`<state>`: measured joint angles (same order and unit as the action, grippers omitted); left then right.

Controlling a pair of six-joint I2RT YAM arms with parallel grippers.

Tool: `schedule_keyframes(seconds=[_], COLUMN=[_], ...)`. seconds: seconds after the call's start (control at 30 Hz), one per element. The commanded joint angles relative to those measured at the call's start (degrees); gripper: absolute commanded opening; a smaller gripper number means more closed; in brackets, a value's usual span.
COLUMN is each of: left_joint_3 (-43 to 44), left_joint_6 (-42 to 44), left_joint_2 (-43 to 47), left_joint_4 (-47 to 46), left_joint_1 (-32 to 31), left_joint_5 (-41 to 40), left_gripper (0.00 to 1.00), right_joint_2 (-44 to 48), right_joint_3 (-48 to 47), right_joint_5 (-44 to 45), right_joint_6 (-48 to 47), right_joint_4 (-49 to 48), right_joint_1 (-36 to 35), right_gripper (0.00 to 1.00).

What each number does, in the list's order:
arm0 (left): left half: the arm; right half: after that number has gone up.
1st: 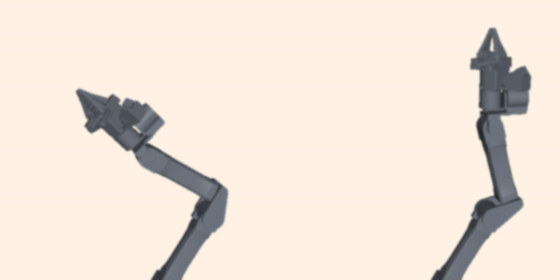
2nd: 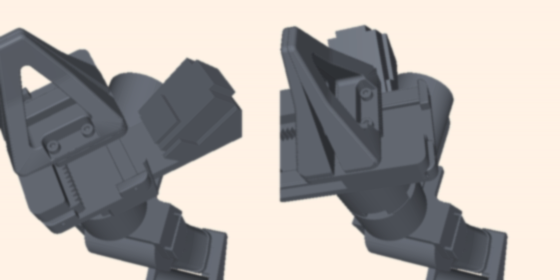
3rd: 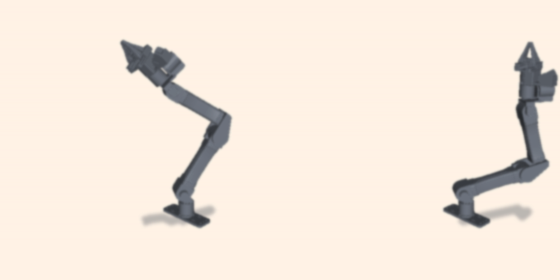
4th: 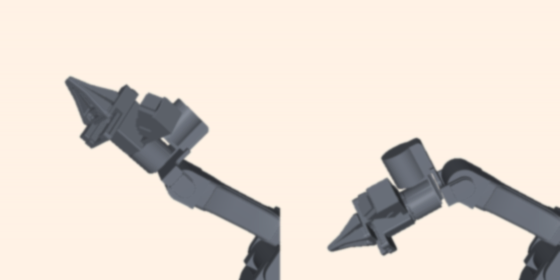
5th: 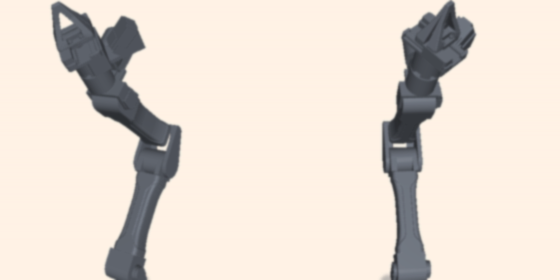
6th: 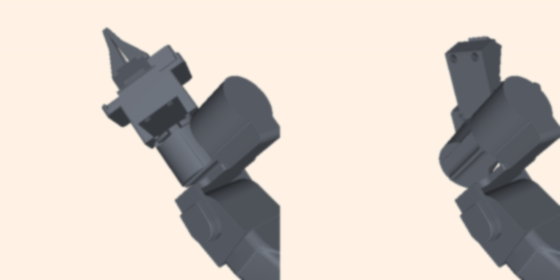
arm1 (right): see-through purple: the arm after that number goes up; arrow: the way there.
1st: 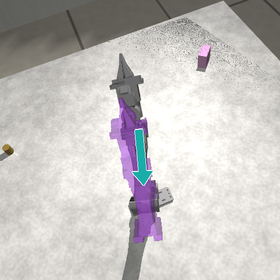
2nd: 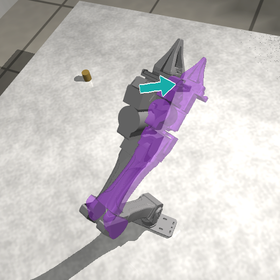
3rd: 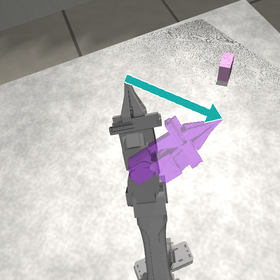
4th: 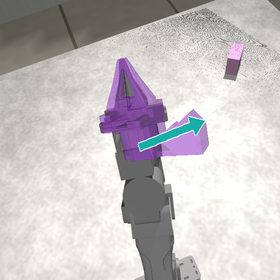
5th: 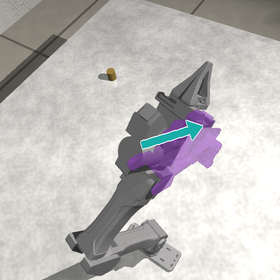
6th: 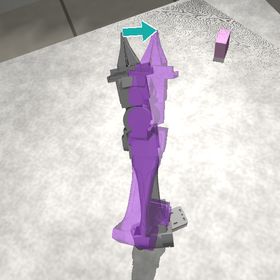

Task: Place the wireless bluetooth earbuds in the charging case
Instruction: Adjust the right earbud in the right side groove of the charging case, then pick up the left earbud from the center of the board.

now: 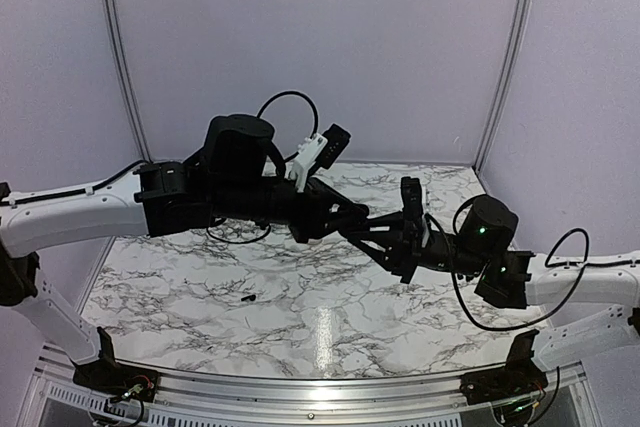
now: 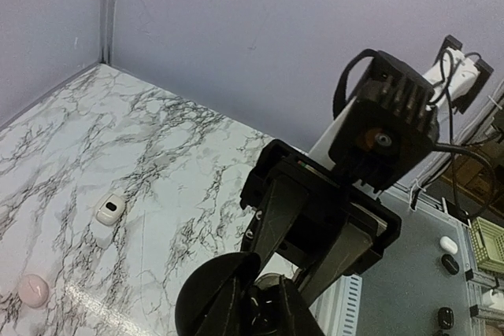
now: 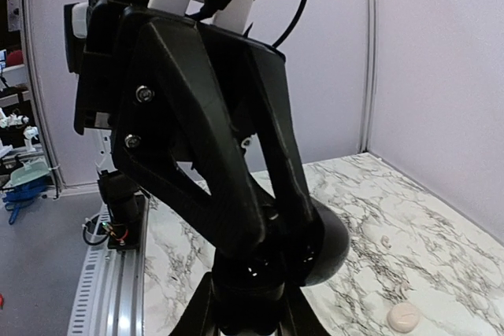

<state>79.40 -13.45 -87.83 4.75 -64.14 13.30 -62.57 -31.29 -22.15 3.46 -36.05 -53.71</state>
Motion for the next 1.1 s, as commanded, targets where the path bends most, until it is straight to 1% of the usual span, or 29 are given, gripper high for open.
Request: schedule_keyframes(seconds=[0.0, 0.13, 0.27, 0.37, 0.47, 0.57, 0.7, 0.9, 1.0, 1.07], left_joint_3=[-1.68, -1.41, -0.81, -0.25, 0.56, 1.04, 1.87, 3.4, 3.54, 3.55], left_joint_6=[4.01, 6.03, 7.99, 9.65, 10.98, 11.38, 11.8, 13.06, 14.35, 14.37], left_joint_2=[0.58, 0.82, 1.1, 2.01, 2.66, 3.16, 3.54, 3.18, 3.04, 3.51], left_joint_4=[0.77, 2.52, 4.24, 5.54, 6.59, 6.67, 6.68, 7.37, 7.92, 7.91], left_joint_1=[-0.37, -0.37, -0.37, -0.37, -0.37, -0.37, -0.37, -0.37, -0.37, -0.33], left_joint_5=[4.87, 4.84, 4.53, 2.37, 1.7, 2.45, 1.12, -2.08, -0.75, -1.36], left_gripper=[0.19, 0.21, 0.25, 0.3, 0.37, 0.47, 0.54, 0.59, 0.62, 0.62], right_joint_2=[2.25, 2.15, 1.8, 1.42, 0.9, 0.33, -1.05, -3.47, -3.46, -3.31], right_joint_3=[-1.26, -1.81, -2.33, -2.61, -2.68, -2.56, -2.12, -1.28, -0.97, -1.03], right_joint_5=[-10.42, -14.65, -17.93, -19.01, -19.57, -19.84, -21.03, -24.34, -24.32, -24.13], right_joint_6=[2.26, 3.37, 4.08, 4.46, 4.88, 5.25, 6.78, 11.32, 11.93, 11.77], right_joint_4=[-8.16, -9.29, -9.9, -10.0, -10.09, -10.28, -12.04, -17.89, -18.7, -18.34], right_joint_1=[0.0, 0.03, 0.07, 0.08, 0.07, 0.02, 0.02, 0.02, 0.01, 0.01], right_gripper=[0.0, 0.0, 0.0, 0.0, 0.0, 0.0, 0.0, 0.0, 0.0, 0.0])
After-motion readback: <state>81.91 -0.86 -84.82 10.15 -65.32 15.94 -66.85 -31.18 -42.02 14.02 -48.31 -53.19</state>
